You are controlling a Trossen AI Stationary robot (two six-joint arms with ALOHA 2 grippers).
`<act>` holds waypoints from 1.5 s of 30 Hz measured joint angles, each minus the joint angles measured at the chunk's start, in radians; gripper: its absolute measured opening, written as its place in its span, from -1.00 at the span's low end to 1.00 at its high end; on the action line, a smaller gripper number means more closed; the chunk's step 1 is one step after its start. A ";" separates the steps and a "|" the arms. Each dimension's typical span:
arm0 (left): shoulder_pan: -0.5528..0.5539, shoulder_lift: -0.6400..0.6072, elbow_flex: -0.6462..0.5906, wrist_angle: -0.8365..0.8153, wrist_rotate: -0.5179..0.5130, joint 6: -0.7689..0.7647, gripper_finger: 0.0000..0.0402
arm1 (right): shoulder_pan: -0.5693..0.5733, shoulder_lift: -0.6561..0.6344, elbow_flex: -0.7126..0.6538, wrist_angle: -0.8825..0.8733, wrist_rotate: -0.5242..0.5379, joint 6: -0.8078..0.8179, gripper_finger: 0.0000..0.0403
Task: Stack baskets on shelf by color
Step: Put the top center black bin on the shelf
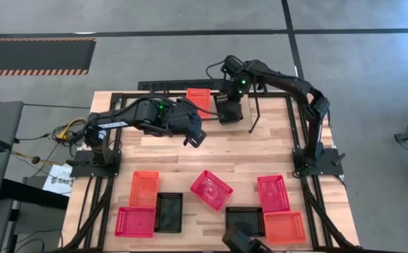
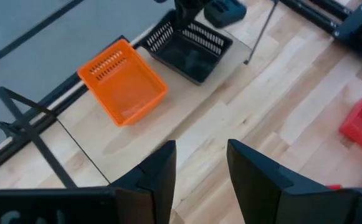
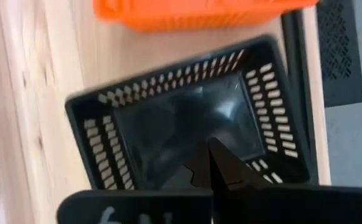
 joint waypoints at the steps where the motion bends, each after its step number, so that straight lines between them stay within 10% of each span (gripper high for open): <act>1: 0.000 0.003 0.000 0.004 0.008 0.010 -0.34 | -0.003 0.000 0.000 -0.010 0.000 -0.020 -1.00; 45: 0.000 0.004 0.008 0.007 0.029 0.006 -0.34 | -0.029 0.154 0.000 -0.014 0.203 -0.076 -1.00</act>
